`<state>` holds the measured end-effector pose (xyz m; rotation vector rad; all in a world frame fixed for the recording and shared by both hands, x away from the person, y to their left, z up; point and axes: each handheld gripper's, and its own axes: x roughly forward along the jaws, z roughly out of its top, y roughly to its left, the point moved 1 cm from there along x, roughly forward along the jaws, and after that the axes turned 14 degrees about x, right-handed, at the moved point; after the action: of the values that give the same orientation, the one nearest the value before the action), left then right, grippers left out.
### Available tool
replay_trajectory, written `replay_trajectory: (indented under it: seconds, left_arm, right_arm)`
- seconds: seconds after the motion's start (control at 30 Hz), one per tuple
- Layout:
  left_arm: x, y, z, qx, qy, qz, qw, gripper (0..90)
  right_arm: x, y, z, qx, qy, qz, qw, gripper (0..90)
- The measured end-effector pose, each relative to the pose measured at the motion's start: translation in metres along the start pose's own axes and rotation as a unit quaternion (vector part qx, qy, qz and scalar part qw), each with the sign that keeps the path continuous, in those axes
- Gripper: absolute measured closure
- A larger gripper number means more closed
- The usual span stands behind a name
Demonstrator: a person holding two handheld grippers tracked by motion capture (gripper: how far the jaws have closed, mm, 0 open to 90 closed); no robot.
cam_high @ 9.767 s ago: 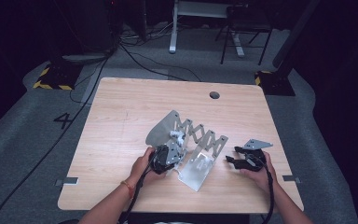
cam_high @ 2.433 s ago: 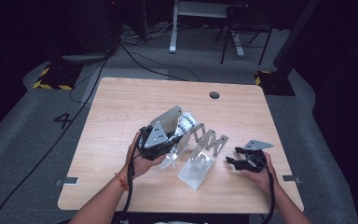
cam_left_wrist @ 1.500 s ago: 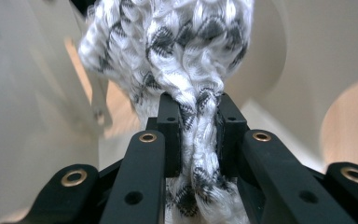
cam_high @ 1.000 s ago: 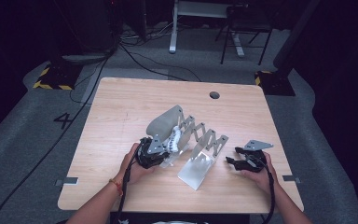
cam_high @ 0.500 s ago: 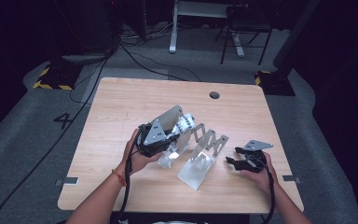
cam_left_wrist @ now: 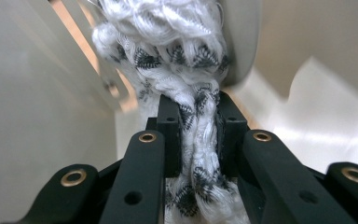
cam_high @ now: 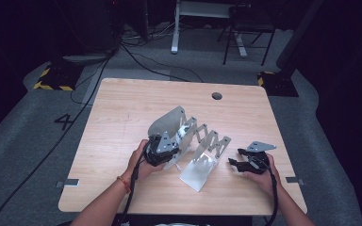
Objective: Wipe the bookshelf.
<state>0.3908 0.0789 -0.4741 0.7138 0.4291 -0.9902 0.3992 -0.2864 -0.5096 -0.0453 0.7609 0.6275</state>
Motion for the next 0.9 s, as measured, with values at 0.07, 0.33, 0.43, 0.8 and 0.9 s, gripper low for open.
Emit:
replay_trajectory:
  seconds: [0.07,0.33,0.43,0.8,0.9]
  left_arm:
    - [0.005,0.001,-0.006,-0.004,0.010,-0.004,0.9999,76.2]
    - [0.016,-0.006,-0.023,0.002,0.047,-0.020,0.9987,76.1]
    - [0.015,-0.007,-0.022,0.004,0.051,-0.021,0.9984,76.2]
    - [0.004,-0.011,-0.035,0.004,0.042,-0.018,0.9989,73.8]
    - [0.000,-0.012,-0.040,0.000,0.038,-0.022,0.9990,74.2]
  right_arm:
    - [0.000,0.000,0.000,0.000,0.000,0.000,1.0000,35.8]
    - [-0.005,0.000,0.005,0.020,0.025,0.008,0.9994,41.2]
    - [-0.019,0.001,0.012,0.015,0.001,0.016,0.9998,44.8]
    - [-0.090,0.010,0.059,0.000,-0.086,0.053,0.9949,56.7]
    - [-0.099,0.022,0.072,-0.018,-0.094,0.056,0.9938,57.7]
